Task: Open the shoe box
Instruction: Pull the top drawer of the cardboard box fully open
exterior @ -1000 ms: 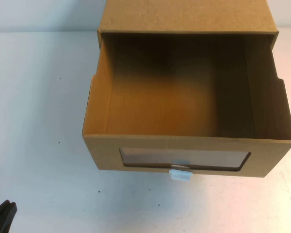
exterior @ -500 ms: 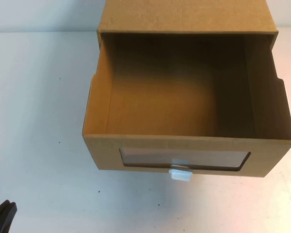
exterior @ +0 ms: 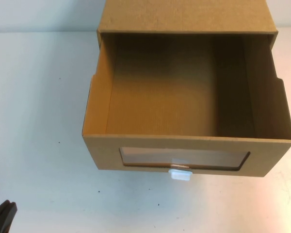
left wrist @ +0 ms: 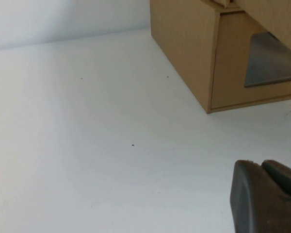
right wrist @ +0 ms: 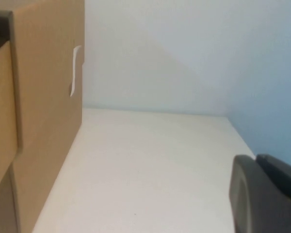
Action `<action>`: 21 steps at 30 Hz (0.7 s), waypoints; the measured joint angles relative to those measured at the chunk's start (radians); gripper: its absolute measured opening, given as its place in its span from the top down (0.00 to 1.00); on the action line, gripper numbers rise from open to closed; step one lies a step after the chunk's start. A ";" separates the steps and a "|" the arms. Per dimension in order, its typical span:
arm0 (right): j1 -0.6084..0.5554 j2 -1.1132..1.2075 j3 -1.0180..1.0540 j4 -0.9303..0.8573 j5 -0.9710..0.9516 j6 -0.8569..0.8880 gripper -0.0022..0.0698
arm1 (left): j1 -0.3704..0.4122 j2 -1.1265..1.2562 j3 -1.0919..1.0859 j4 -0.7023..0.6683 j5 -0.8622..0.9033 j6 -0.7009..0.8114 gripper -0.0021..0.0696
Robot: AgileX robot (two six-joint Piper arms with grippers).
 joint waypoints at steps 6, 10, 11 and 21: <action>0.000 -0.279 0.156 0.007 0.034 0.007 0.99 | 0.000 0.000 0.000 0.000 0.000 0.000 0.98; 0.000 -0.400 0.218 0.038 0.080 0.020 0.99 | 0.000 0.000 0.000 0.000 0.000 0.000 0.98; 0.000 -0.404 0.224 0.042 0.089 0.021 0.99 | 0.000 0.000 0.000 0.000 0.000 0.000 0.98; 0.030 -0.404 0.234 0.051 0.125 0.023 0.99 | 0.000 0.000 0.000 0.000 0.002 0.000 0.98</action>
